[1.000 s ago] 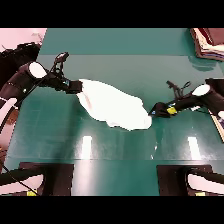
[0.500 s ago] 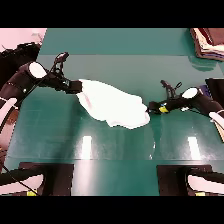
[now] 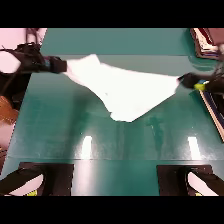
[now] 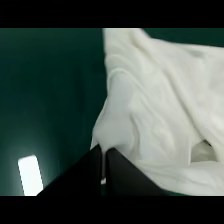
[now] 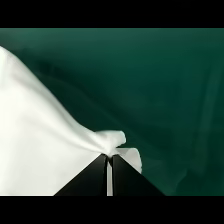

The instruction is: Fold the shirts.

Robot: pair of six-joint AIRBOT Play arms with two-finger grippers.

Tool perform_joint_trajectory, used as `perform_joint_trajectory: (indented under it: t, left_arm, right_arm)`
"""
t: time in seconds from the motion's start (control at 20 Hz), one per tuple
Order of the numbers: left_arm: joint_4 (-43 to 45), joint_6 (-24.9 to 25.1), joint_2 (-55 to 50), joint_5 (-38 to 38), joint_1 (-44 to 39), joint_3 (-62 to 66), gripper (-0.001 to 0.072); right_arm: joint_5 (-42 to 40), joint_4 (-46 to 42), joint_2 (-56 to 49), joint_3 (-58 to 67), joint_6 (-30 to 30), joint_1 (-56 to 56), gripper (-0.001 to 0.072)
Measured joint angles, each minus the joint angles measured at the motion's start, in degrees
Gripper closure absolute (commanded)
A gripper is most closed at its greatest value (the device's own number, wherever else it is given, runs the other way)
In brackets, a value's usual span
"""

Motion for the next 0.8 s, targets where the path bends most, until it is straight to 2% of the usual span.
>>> perform_joint_trajectory:
  t: [0.2,0.5,0.8]
  left_arm:
    - [2.1,0.0,5.7,0.3,0.0,1.5,0.0686]
    - [5.9,-0.1,7.8,-0.9,0.0,-2.4,0.0686]
    - [10.2,0.9,11.1,2.5,0.0,8.5,0.0686]
  right_arm:
    - [-0.2,-4.7,6.8,5.9,0.0,-1.1,0.0697]
    - [-1.1,-8.8,13.3,4.6,0.0,-0.3,0.0697]
    - [-2.3,-10.6,12.4,15.5,-0.2,-0.3,0.0697]
